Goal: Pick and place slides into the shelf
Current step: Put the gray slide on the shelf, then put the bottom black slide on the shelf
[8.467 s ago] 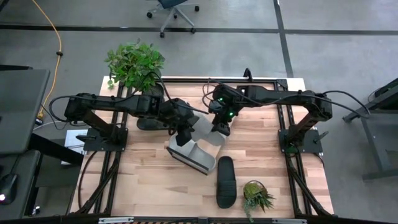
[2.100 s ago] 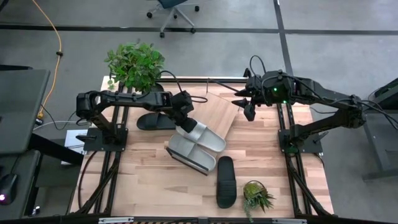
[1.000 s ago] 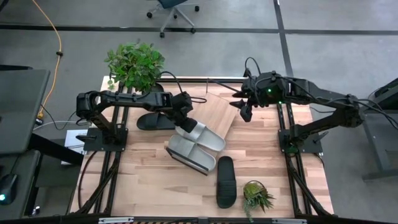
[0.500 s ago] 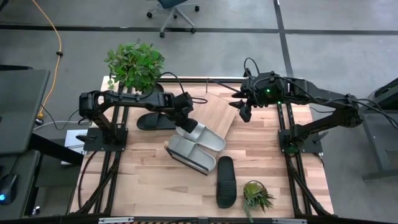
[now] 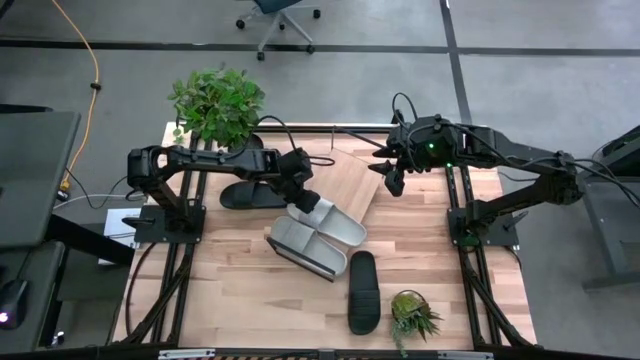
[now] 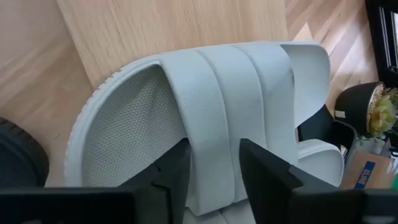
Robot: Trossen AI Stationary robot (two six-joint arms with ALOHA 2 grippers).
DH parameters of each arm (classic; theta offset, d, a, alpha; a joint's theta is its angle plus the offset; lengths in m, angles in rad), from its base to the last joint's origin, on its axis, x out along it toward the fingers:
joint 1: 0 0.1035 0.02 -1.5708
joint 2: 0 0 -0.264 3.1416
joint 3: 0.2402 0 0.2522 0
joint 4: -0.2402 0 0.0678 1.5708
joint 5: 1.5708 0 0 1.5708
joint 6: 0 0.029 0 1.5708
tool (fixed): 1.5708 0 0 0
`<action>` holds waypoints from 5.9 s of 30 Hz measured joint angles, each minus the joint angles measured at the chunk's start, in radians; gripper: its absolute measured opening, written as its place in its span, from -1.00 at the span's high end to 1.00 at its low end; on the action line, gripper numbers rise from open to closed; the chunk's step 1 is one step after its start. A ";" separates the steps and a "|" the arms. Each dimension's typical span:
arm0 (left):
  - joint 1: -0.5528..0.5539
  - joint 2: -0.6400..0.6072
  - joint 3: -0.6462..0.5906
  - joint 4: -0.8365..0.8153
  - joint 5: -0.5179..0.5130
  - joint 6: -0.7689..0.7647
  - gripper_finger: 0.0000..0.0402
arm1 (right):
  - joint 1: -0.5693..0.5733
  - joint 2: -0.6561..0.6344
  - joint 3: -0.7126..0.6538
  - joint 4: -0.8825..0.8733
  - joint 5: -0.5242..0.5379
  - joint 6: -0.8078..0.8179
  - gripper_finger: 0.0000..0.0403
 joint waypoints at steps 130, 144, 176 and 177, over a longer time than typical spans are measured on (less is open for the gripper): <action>-0.925 -0.487 0.001 -0.348 -0.784 -0.433 0.11 | 0.512 0.455 -0.425 0.463 -0.460 0.536 0.28; -0.925 -0.487 0.001 -0.363 -0.784 -0.439 0.11 | 0.522 0.512 -0.425 0.509 -0.516 0.543 0.29; -0.924 -0.487 0.001 -0.389 -0.784 -0.437 0.11 | 0.529 0.504 -0.425 0.555 -0.543 0.587 0.99; -0.924 -0.487 0.001 -0.393 -0.784 -0.437 0.11 | 0.529 0.500 -0.425 0.554 -0.543 0.588 0.99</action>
